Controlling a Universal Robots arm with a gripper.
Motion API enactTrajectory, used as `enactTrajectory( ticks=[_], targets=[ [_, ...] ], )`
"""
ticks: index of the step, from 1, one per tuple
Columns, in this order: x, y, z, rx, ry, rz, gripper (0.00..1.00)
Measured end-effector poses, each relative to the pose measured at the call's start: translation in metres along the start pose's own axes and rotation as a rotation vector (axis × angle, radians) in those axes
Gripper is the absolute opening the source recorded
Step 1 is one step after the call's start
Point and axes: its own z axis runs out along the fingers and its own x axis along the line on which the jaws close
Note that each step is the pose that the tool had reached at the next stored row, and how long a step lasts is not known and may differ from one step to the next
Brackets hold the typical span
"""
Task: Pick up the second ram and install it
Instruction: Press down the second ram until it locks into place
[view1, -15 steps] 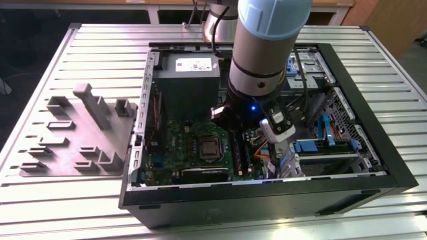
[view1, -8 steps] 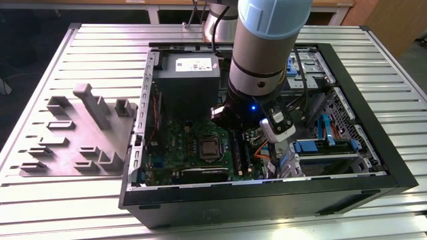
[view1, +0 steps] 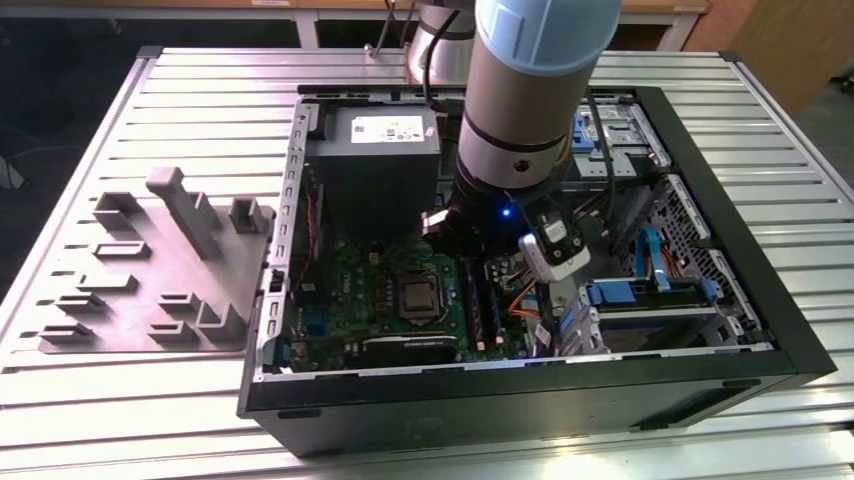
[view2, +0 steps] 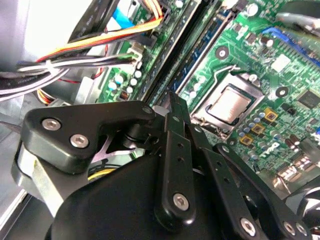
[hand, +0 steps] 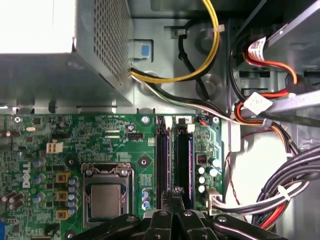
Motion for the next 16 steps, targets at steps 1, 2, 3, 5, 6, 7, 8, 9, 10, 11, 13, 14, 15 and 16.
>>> enactTrajectory(
  ticks=[1,2,3,5,6,7,8,9,10,11,13,14,15,16],
  targets=[
    [0.0000,0.0013,0.0001,0.0000,0.0000,0.000,0.10],
    [0.0001,0.0028,0.0002,0.0001,0.0000,0.000,0.10],
    [0.0001,0.0044,0.0003,0.0000,0.0000,0.000,0.10],
    [0.0002,0.0075,0.0005,0.0000,0.0000,0.000,0.10],
    [0.0002,0.0091,0.0006,0.0000,0.0000,0.000,0.10],
    [0.0002,0.0106,0.0007,0.0000,0.0000,0.000,0.10],
    [0.0003,0.0121,0.0008,0.0001,0.0000,0.000,0.10],
    [0.0003,0.0137,0.0008,0.0001,0.0000,0.000,0.10],
    [0.0003,0.0154,0.0010,0.0000,0.0000,0.000,0.10],
    [0.0004,0.0173,0.0011,0.0000,0.0000,0.000,0.10],
    [0.0005,0.0202,0.0012,-0.0003,0.0000,0.000,0.10],
    [0.0005,0.0212,0.0013,-0.0006,0.0001,0.000,0.10],
    [0.0005,0.0226,0.0014,-0.0010,0.0000,0.000,0.10],
    [0.0006,0.0245,0.0015,-0.0009,0.0000,0.000,0.10]
  ],
)
